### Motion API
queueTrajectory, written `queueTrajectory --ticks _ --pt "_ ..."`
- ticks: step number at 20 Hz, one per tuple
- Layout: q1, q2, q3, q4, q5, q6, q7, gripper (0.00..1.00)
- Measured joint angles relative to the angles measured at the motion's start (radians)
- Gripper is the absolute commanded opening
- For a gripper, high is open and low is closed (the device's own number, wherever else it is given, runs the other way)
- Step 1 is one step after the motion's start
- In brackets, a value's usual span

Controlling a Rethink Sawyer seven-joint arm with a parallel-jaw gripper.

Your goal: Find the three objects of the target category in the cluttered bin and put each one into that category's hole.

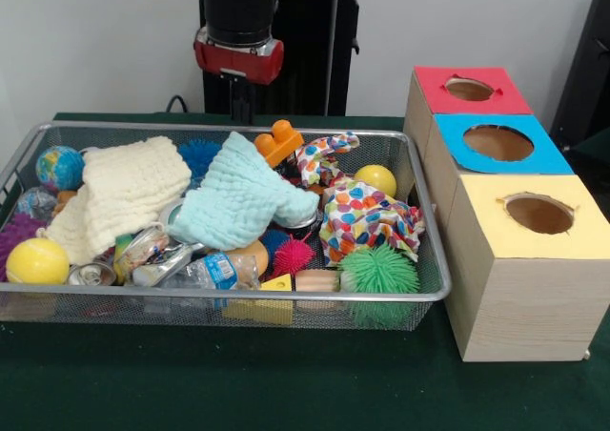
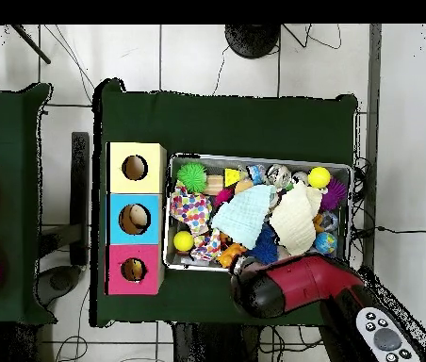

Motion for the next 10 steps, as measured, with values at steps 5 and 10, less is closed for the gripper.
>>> queueTrajectory --ticks 5,10 --pt "-0.026 -0.008 0.029 0.004 -0.016 0.000 -0.019 0.00" --pt "-0.061 -0.015 0.072 0.004 -0.017 0.009 -0.063 0.00"
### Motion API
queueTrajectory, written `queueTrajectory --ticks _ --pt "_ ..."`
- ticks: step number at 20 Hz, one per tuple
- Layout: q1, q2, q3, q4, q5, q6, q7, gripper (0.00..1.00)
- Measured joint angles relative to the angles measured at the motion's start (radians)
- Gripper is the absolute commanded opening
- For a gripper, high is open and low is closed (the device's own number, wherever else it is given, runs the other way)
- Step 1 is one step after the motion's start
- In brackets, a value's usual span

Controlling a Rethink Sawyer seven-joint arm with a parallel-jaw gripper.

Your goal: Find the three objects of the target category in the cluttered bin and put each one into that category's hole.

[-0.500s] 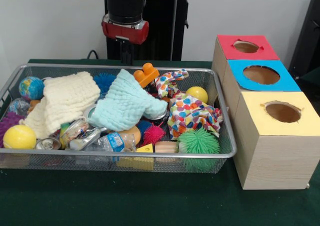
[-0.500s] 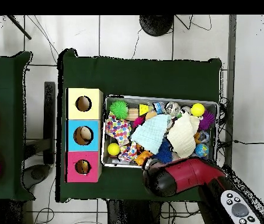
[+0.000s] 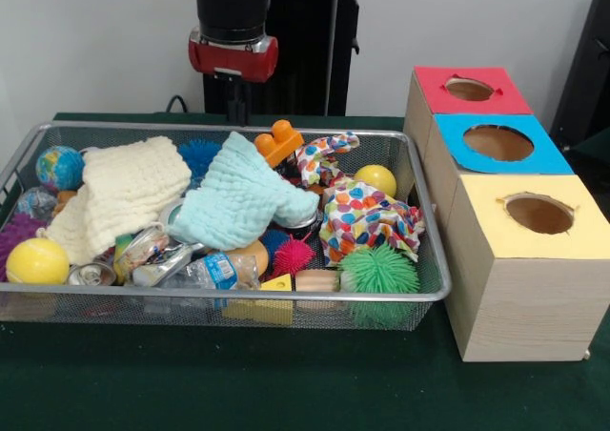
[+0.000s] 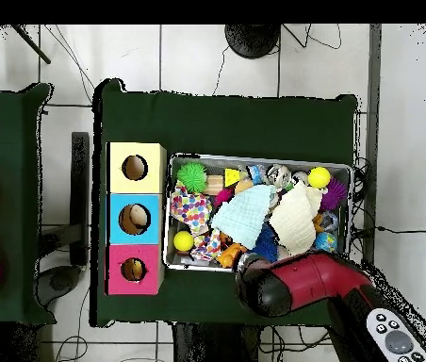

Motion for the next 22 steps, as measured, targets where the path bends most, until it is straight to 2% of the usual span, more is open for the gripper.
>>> queueTrajectory --ticks 9,17,22 --pt "-0.051 -0.013 0.090 -0.015 0.010 0.067 -0.116 0.00" --pt "-0.079 -0.009 0.160 -0.069 0.026 0.138 -0.207 0.00" --pt "-0.102 0.030 0.190 -0.138 0.026 0.149 -0.269 0.00"
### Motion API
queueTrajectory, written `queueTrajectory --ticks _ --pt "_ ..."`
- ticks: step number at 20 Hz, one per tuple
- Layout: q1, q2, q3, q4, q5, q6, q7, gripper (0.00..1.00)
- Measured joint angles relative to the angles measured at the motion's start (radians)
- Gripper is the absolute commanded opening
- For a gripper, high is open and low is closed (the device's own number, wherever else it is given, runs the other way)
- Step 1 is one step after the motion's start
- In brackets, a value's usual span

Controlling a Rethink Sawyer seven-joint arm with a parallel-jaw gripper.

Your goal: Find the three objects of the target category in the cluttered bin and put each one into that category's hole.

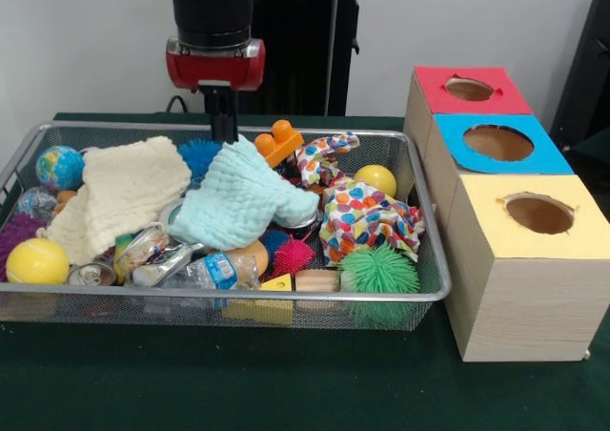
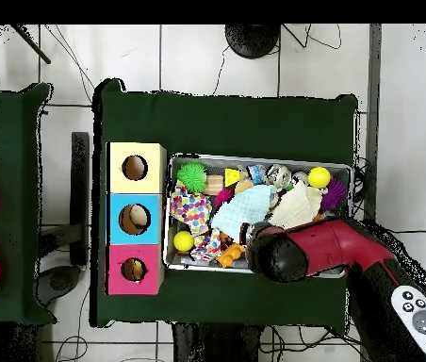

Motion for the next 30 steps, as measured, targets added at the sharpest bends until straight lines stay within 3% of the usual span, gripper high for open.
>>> queueTrajectory --ticks 13,30 --pt "-0.020 0.127 0.020 -0.160 -0.005 0.067 -0.164 0.00" --pt "-0.050 0.157 -0.026 -0.167 -0.081 0.078 -0.199 0.00"
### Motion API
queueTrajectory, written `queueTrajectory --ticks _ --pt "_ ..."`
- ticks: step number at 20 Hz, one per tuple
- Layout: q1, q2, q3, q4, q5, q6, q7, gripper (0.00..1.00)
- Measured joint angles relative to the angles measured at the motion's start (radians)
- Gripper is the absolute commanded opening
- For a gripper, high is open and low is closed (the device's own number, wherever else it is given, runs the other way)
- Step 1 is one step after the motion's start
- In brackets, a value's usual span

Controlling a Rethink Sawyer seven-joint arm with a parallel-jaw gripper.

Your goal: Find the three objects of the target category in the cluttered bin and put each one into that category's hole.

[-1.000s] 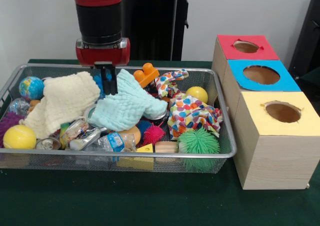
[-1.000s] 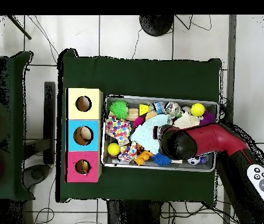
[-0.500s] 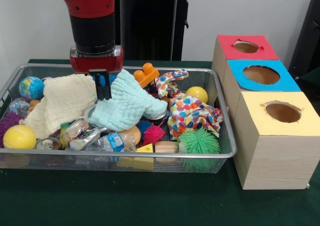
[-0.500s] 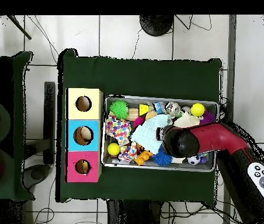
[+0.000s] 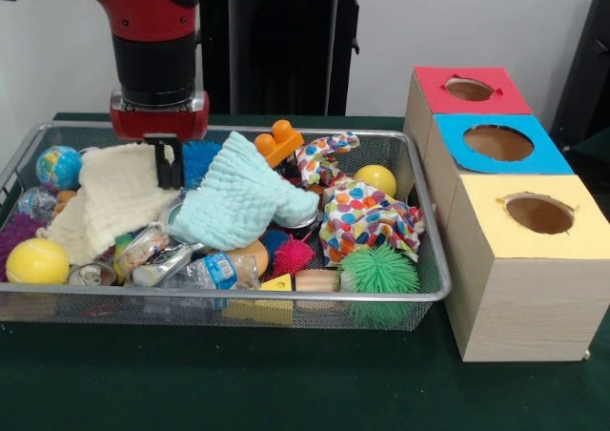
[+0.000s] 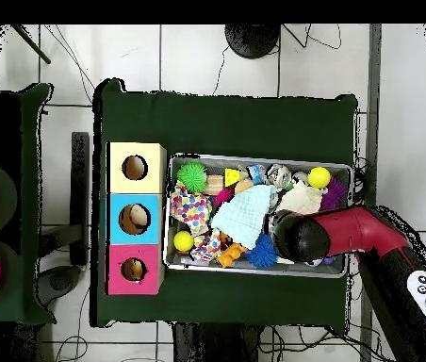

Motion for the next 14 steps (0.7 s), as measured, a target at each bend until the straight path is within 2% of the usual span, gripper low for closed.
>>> queueTrajectory --ticks 8,14 --pt "-0.064 0.006 -0.005 0.000 -0.013 0.000 0.000 0.00" --pt "-0.163 0.003 -0.006 0.000 -0.013 -0.001 0.000 0.00"
